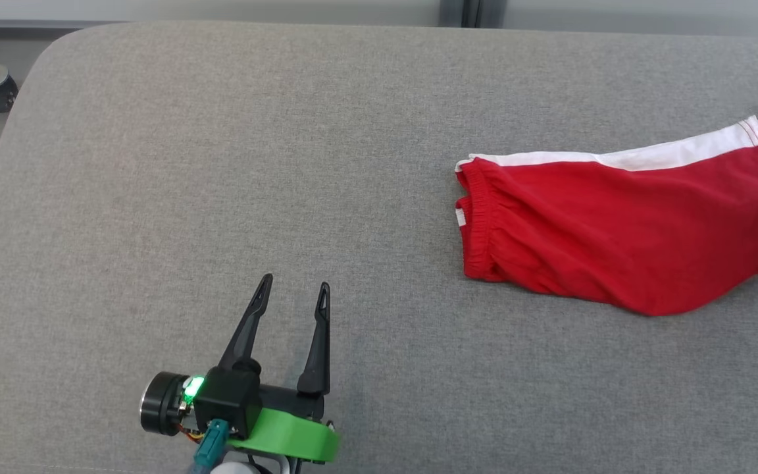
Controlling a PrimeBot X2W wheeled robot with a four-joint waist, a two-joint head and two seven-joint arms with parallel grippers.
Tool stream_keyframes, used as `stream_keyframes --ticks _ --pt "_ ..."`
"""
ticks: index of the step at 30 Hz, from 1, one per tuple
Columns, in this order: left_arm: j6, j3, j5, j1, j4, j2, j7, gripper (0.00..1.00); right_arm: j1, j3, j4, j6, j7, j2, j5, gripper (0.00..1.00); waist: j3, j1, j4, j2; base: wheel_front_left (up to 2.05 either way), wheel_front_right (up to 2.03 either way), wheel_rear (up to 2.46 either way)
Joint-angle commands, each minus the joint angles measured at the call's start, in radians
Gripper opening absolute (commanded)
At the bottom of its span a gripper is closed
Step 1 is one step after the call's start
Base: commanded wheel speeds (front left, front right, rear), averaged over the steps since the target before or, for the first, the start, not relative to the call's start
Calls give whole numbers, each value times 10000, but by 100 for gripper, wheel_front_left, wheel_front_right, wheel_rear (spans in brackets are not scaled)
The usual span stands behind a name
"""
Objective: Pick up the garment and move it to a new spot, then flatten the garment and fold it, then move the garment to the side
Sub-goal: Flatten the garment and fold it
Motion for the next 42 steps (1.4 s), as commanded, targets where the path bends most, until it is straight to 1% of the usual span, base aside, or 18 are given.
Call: stream_keyframes --ticks 1,5,9,15,19,22,25,29,30,31,35,42 --pt "-64 45 83 165 52 6 -29 100 -166 -13 -227 -19 50 115 -114 0 -269 0 -255 -1 0 0 0" --pt "-139 34 128 211 178 -1 -29 100 -295 -53 -1112 -17 223 550 -327 0 -479 0 -266 -1 0 0 0" --pt "-171 43 128 355 296 -5 -29 100 -36 -267 -2097 -17 470 1090 -564 0 -736 0 -142 -1 0 0 0" --pt "-170 29 67 527 422 -11 -29 100 726 -822 -3609 -17 1056 2213 -1158 0 -1025 0 181 -1 0 0 0" --pt "-180 -92 -33 552 468 -11 -29 100 1318 -1143 -4424 -17 1545 3267 -1710 0 -1092 0 427 -1 0 0 0" --pt "-143 -160 -96 519 476 -10 -29 100 1583 -1328 -4717 -17 1790 3947 -2150 0 -1070 0 568 -1 0 0 0" --pt "-139 -220 -151 443 501 -11 -29 100 1803 -1421 -4703 -13 1928 4742 -2648 0 -1020 0 701 -1 0 0 0" --pt "-97 -227 -183 359 512 -11 -29 100 1910 -1316 -4610 -11 2053 5437 -2915 0 -962 0 767 -1 0 0 0" --pt "-79 -222 -191 347 513 -13 -29 100 1918 -1316 -4635 -11 2040 5528 -2881 27 -957 0 764 -1 0 0 0" --pt "-62 -216 -203 338 516 -13 -29 100 1925 -1430 -4716 -11 1915 5658 -2774 100 -961 0 754 -1 0 0 0" --pt "17 -194 -280 396 467 -12 -29 100 1995 -1695 -5282 -10 1496 5810 -2383 100 -1028 0 651 -1 0 0 0" --pt "135 -145 -304 549 351 -11 -29 100 2631 -2741 -6559 -10 1004 4734 -2412 100 -1159 0 347 -1 0 0 0"
